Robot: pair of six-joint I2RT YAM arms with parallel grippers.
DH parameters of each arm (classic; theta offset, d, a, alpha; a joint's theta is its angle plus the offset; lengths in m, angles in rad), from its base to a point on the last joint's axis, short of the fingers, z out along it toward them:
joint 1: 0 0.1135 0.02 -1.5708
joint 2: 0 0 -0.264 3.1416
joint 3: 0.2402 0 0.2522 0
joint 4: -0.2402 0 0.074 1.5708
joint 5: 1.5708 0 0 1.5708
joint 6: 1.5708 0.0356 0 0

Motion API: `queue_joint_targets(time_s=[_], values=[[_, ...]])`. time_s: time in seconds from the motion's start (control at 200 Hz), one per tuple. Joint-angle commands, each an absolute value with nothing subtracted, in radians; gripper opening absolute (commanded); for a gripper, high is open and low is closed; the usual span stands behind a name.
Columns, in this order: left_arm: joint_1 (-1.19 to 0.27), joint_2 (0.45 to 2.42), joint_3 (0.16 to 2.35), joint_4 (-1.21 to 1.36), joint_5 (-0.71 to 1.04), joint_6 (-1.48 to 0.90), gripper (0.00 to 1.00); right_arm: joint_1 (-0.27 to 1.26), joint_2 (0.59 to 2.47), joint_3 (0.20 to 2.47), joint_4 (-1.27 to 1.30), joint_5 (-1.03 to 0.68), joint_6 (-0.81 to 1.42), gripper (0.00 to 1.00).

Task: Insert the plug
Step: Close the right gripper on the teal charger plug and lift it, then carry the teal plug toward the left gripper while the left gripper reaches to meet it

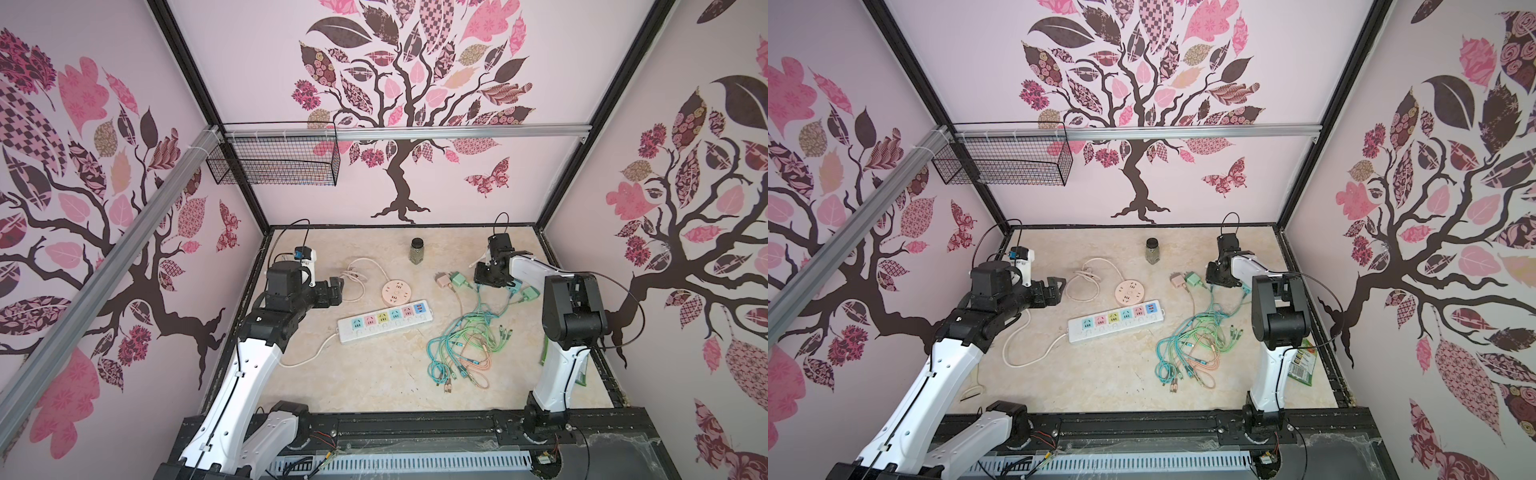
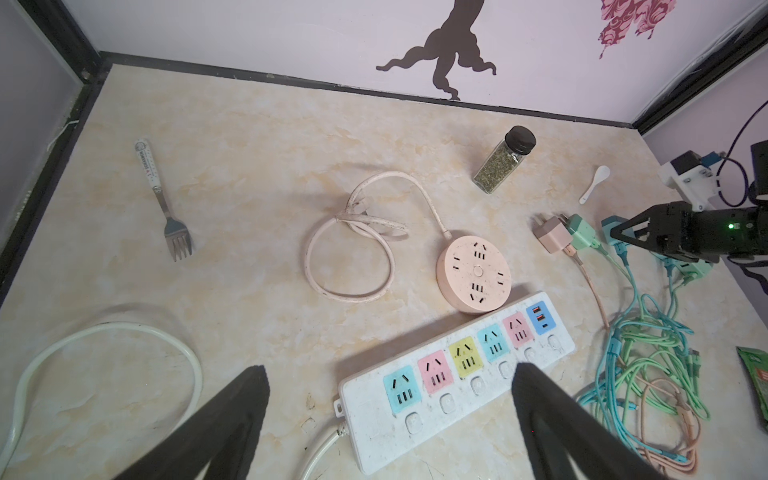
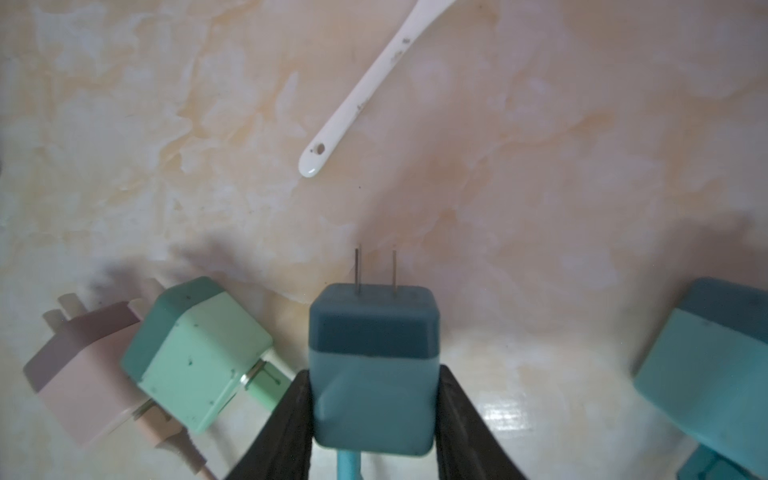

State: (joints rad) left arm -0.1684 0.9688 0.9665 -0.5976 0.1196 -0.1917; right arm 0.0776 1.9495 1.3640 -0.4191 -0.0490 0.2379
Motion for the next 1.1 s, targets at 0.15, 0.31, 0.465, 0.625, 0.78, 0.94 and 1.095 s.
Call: queue_joint_targets(time_s=[0.15, 0.31, 0.465, 0.625, 0.78, 0.94, 1.095], values=[[-0.168, 0.982, 0.984, -0.58, 0.154, -0.202, 0.95, 0.091, 1.781, 1.439, -0.471, -0.078, 0.209, 0.32], [-0.167, 0.993, 0.989, -0.567, 0.207, -0.212, 0.94, 0.102, 1.727, 1.446, -0.484, -0.13, 0.184, 0.31], [-0.169, 1.009, 1.0, -0.528, 0.324, -0.226, 0.94, 0.125, 1.668, 1.449, -0.481, -0.199, 0.153, 0.31], [-0.167, 1.047, 1.034, -0.489, 0.507, -0.259, 0.94, 0.185, 1.602, 1.435, -0.447, -0.243, 0.114, 0.31], [-0.168, 1.103, 1.075, -0.44, 0.761, -0.294, 0.93, 0.295, 1.557, 1.429, -0.436, -0.264, 0.013, 0.31], [-0.169, 1.132, 1.091, -0.387, 0.919, -0.336, 0.93, 0.411, 1.539, 1.41, -0.411, -0.276, -0.056, 0.31], [-0.17, 1.156, 1.081, -0.366, 1.081, -0.344, 0.94, 0.526, 1.518, 1.366, -0.351, -0.234, -0.083, 0.32]])
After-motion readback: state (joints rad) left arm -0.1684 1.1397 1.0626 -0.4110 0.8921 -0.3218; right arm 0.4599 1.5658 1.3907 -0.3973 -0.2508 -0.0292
